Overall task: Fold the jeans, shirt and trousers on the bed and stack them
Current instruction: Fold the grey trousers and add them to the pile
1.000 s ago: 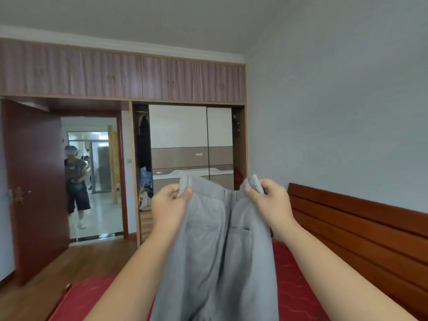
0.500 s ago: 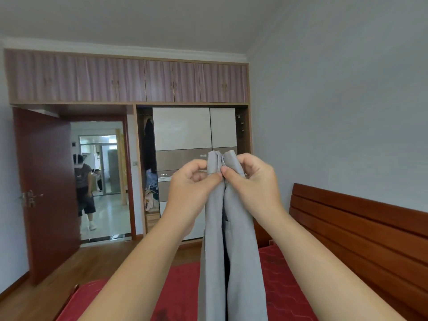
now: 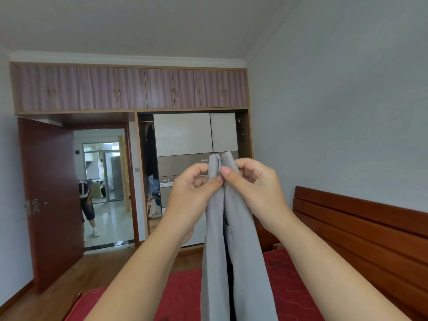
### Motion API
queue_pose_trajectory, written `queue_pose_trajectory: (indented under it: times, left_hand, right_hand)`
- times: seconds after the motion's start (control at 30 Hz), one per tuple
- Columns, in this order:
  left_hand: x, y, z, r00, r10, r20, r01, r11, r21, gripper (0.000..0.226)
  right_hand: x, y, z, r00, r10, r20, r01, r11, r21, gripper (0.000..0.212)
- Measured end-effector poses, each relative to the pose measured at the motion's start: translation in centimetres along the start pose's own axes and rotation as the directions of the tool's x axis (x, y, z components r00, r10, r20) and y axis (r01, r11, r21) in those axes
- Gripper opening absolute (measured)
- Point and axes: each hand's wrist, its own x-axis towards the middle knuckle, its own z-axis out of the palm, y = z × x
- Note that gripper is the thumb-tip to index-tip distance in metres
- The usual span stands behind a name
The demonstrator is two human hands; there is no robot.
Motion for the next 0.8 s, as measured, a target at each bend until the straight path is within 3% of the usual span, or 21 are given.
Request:
queue_pose_trajectory:
  times: [0.1,0.23,0.4,0.53,0.63,0.73,0.8]
  left_hand:
    - [0.1,0.1,-0.6,0.995,-0.090,0.052,0.090,0.996,-0.006,0.013]
    - [0.1,0.3,-0.9,0.989,-0.121,0.090,0.119,0.992,0.033,0.040]
    - [0.5,0.2,-1.1,0.992,-0.123,-0.013,0.123,0.990,0.063,0.020]
    - [0.5,-0.2,-0.7,0.996,-0.065,-0.065,0.074,0.986,0.148,0.023]
    - [0.5,-0.9,-0.4,0.995,-0.042,-0.095,0.052,0.993,0.102,0.026]
    - [0.8,-1.1,-0.8,0.991,-0.046,-0.126,0.054,0.997,0.061,0.024]
    - [0.9,-1.2,-1.2,0.989,-0.035,-0.145,0.045,0.997,0.067,0.024]
  right_hand:
    - [-0.5,-0.1,-0.4,0.991,0.070,0.114,-0.080,0.994,0.081,0.019]
    - [-0.9,0.1,-0.6,0.975,0.090,0.202,-0.115,0.987,0.114,0.037]
    - [-0.7,0.6,-1.3,0.949,0.073,0.308,-0.121,0.983,0.140,0.052]
    - [-0.9,0.9,-1.7,0.931,0.050,0.360,-0.085,0.993,0.083,0.050]
    - [-1.2,1.0,-2.1,0.963,0.004,0.269,-0.014,0.999,0.034,0.042]
    - [-2.0,2.1,-4.1,0.997,-0.074,0.018,0.076,0.982,-0.174,0.039]
    - [-2.9,3.5,-6.0,0.980,-0.102,-0.173,0.035,0.935,-0.352,0.037]
